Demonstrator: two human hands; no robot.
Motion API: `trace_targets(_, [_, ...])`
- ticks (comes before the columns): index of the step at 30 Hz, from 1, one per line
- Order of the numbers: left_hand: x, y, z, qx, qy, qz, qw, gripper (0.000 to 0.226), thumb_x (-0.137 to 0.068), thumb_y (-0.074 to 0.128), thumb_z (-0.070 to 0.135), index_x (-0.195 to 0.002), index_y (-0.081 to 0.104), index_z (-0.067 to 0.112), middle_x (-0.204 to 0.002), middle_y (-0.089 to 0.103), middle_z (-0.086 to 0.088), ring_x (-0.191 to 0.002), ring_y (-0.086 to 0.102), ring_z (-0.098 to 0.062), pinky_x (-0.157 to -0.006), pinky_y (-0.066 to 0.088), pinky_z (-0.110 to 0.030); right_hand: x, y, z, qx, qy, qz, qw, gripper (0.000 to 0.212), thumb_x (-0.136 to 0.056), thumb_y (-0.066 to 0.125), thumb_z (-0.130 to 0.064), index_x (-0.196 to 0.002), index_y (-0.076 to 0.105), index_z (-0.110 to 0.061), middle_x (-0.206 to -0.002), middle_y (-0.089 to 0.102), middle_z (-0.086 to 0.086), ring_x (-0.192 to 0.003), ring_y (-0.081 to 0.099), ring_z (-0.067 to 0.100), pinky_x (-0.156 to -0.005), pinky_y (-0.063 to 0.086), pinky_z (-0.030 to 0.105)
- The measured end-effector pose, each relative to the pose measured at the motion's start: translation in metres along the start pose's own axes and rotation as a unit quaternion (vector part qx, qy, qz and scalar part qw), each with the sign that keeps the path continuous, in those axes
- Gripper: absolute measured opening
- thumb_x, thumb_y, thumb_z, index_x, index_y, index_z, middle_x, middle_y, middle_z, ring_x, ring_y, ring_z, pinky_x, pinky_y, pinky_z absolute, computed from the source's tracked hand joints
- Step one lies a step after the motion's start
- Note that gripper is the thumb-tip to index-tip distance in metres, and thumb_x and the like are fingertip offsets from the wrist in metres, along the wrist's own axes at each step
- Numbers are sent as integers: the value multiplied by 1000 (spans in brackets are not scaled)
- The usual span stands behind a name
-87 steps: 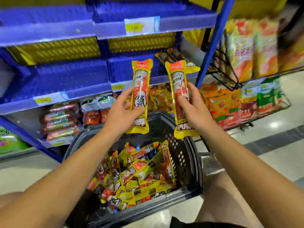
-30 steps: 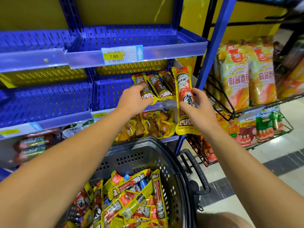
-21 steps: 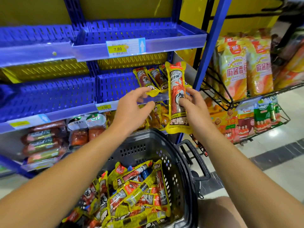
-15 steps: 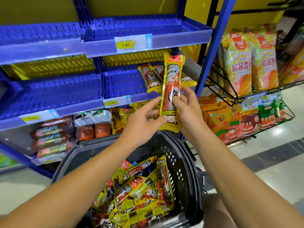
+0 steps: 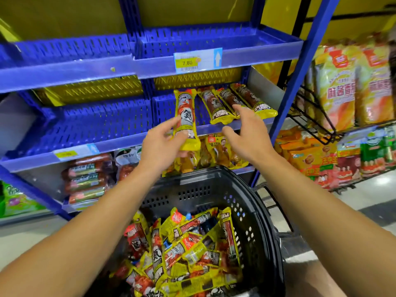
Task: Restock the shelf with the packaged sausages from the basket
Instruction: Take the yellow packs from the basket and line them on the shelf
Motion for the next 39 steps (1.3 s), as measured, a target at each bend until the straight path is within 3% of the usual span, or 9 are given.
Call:
trace_targets(5, [-46, 7, 0, -176, 8, -15, 984, 45, -91, 59, 38, -134, 55, 26, -76, 73, -3, -58, 71, -24, -63, 61, -40, -26, 10, 10, 109, -1, -6, 994, 73, -79, 41, -54, -142, 47, -18, -145, 50, 6, -138, 37, 32, -113, 30, 49])
trace_targets(8, [-63, 6, 5, -356, 52, -18, 933, 54, -86, 52, 60, -133, 56, 33, -67, 67, 4, -81, 69, -27, -78, 57, -42, -36, 13, 16, 121, 12, -4, 993, 75, -78, 38, -56, -143, 47, -20, -150, 45, 3, -142, 31, 32, -116, 25, 49])
trace_targets(12, [-74, -1, 10, -448, 99, -27, 888, 69, -76, 48, 72, -132, 57, 34, -107, 63, -10, -114, 53, -34, -92, 44, -42, -43, 16, 19, 131, -3, -1, 991, 75, -80, 36, -58, -146, 44, -22, -152, 41, 1, -146, 25, 30, -119, 19, 48])
trace_targets(16, [-82, 4, 9, -427, 112, -105, 891, 64, -88, 58, 54, -145, 42, 30, -146, 46, -5, -137, 38, -23, -109, 29, -33, -46, 20, 21, 155, -18, -20, 988, 66, -87, 40, -56, -147, 40, -29, -155, 38, 0, -148, 18, 31, -120, 13, 52])
trace_targets(21, [-85, 17, 8, -402, 113, -122, 900, 59, -91, 56, 50, -145, 40, 34, -139, 55, 3, -119, 57, -22, -83, 37, -25, -45, 19, 23, 180, -23, -10, 983, 49, -96, 47, -45, -144, 45, -36, -152, 43, -6, -149, 18, 29, -119, 5, 55])
trace_targets(25, [-87, 29, 7, -385, 125, -111, 908, 60, -92, 55, 50, -147, 38, 30, -144, 51, 5, -115, 58, -21, -88, 36, -24, -49, 18, 26, 185, -37, -7, 982, 46, -96, 54, -41, -141, 50, -33, -146, 51, -5, -145, 26, 31, -117, 11, 54])
trace_targets(33, [-92, 38, 2, -402, 111, -111, 902, 63, -92, 51, 53, -148, 34, 32, -143, 52, -1, -60, 58, -9, -75, 42, -26, -49, 15, 30, 187, -77, -4, 979, 50, -92, 62, -39, -140, 51, -30, -143, 53, -3, -142, 30, 34, -115, 20, 53])
trace_targets(37, [-89, 40, 4, -408, 115, -112, 899, 65, -93, 49, 53, -150, 31, 30, -149, 44, 1, -95, 65, -18, -90, 45, -32, -44, 12, 22, 183, -87, -8, 979, 57, -91, 61, -42, -144, 47, -29, -149, 47, -1, -145, 26, 34, -116, 19, 54])
trace_targets(39, [-86, 39, 7, -412, 119, -111, 896, 67, -93, 48, 54, -151, 28, 29, -153, 38, 1, -97, 63, -19, -96, 43, -34, -38, 9, 16, 183, -91, -10, 979, 60, -91, 61, -43, -146, 44, -29, -151, 44, -2, -146, 23, 32, -117, 17, 54])
Point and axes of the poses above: each hand's wrist, its own x-axis away from the middle knuckle, its own y-axis out of the palm, z = x × y, the point moved 6 cm from there along -x, towards the middle knuckle
